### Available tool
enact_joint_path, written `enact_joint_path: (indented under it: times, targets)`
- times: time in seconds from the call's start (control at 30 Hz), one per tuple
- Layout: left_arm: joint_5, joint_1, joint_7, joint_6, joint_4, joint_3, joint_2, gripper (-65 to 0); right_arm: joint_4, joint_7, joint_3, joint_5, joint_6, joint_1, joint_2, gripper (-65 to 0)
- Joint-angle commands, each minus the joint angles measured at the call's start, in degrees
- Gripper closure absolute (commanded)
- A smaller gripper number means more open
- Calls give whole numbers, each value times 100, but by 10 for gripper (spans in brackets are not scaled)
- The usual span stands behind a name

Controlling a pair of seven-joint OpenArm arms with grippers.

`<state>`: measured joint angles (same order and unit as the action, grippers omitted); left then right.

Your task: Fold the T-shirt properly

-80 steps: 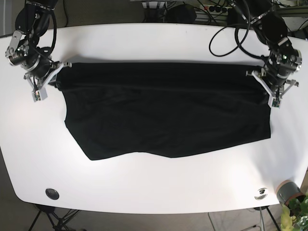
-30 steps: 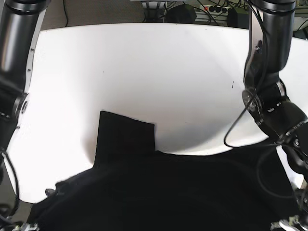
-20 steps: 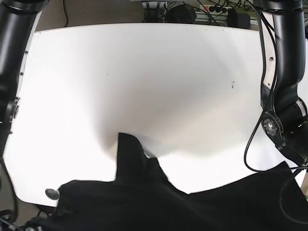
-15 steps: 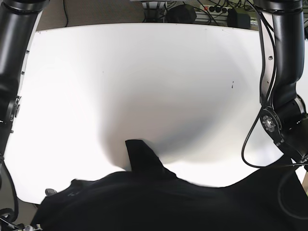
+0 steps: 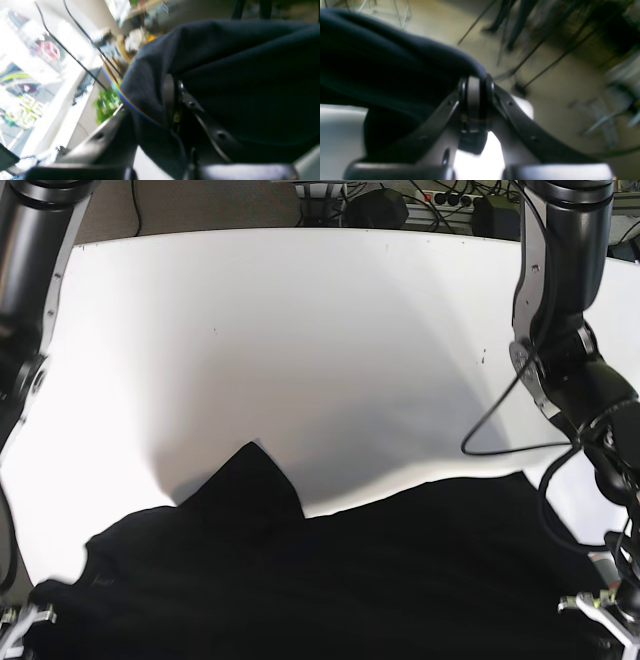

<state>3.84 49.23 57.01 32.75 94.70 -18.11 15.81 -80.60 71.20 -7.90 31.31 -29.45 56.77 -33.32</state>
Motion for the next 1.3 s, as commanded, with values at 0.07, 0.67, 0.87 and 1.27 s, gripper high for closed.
enact_joint_path:
  times: [0.07, 0.67, 0.87, 1.27]
  targets:
    - [-80, -339, -185, -97, 434, -22, 85, 0, -595, -74, -463, -120, 31, -504, -136, -22]
    - [-72, -3451, -176, 114, 1709, -251, -126, 0, -2213, 49, -2476, 513, 5, -4099, 128, -22]
    - [-80, -4400, -185, 615, 1735, -699, -355, 0, -2688, 49, -2898, 522, -31, -5137, 462, -22]
    - [-89, -5868, -202, 725, 1735, -1631, -733, 0, -2978, 32, -3293, 522, -39, -6429, 1024, -22]
